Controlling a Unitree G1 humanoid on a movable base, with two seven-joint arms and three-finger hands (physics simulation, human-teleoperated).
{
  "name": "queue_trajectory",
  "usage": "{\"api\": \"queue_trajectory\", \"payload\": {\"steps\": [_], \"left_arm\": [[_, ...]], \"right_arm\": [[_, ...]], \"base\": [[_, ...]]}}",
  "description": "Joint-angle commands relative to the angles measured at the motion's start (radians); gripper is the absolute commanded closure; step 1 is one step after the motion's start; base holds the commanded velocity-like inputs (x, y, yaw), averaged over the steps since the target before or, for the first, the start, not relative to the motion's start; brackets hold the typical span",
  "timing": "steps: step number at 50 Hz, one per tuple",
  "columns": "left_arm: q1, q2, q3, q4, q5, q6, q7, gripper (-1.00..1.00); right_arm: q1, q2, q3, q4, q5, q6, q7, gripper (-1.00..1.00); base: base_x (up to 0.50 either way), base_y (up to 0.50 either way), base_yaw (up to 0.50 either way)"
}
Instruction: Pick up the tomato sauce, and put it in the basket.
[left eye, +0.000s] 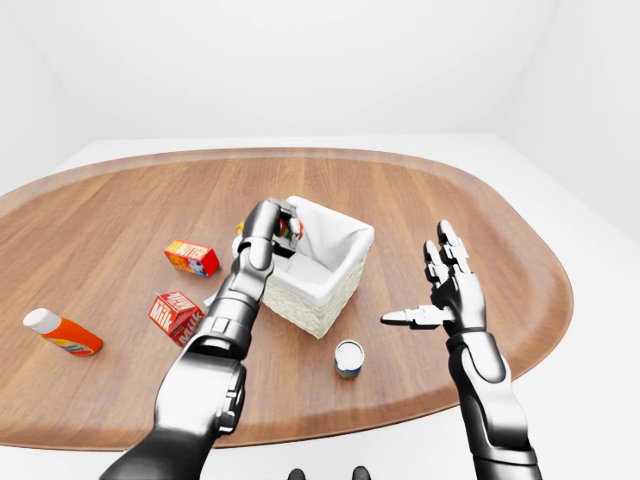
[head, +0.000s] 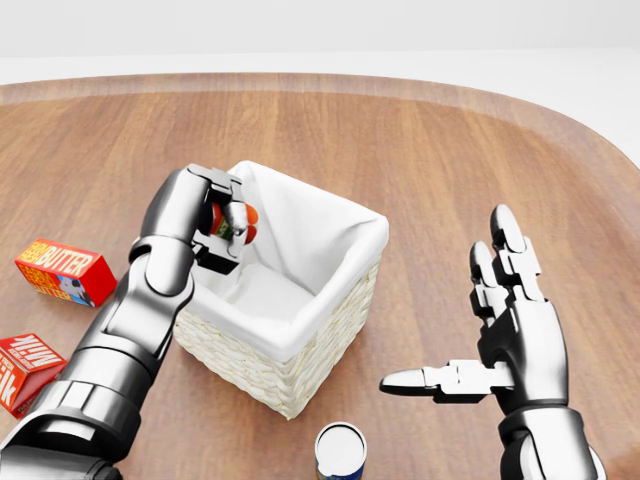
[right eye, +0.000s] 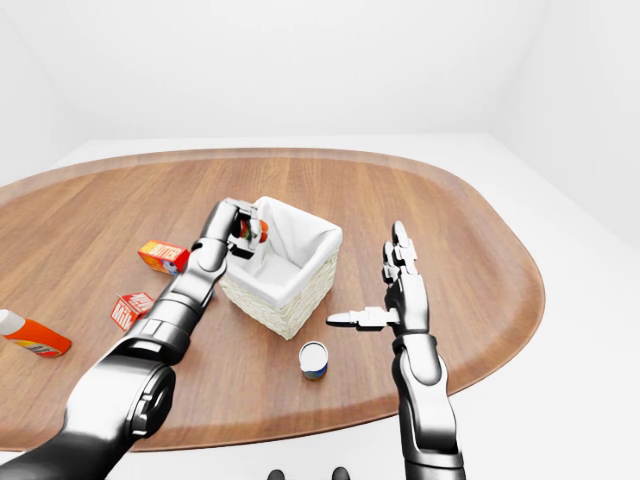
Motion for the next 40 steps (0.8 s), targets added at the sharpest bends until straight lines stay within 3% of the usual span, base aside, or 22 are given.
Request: {"api": "queue_trajectory", "payload": {"steps": [1, 11, 40], "left_arm": [[-0.073, 0.001, -0.003, 0.155, 0.008, 0.000, 0.060, 1.00], [-0.113, -0.007, 0.001, 0.238, 0.031, 0.000, 0.077, 1.00], [-0.118, -0.019, 0.009, 0.227, 0.008, 0.000, 0.055, 1.00]], "right_arm": [[0.001, 0.000, 0.000, -0.010, 0.001, 0.000, -0.002, -1.00], [0.004, 0.001, 0.002, -0.007, 0.000, 0.000, 0.000, -1.00], [0.003, 0.001, 0.003, 0.001, -0.002, 0.000, 0.000, -1.00]], "base": [[0.00, 0.00, 0.00], [0.00, 0.00, 0.00], [0.00, 0.00, 0.00]]}}
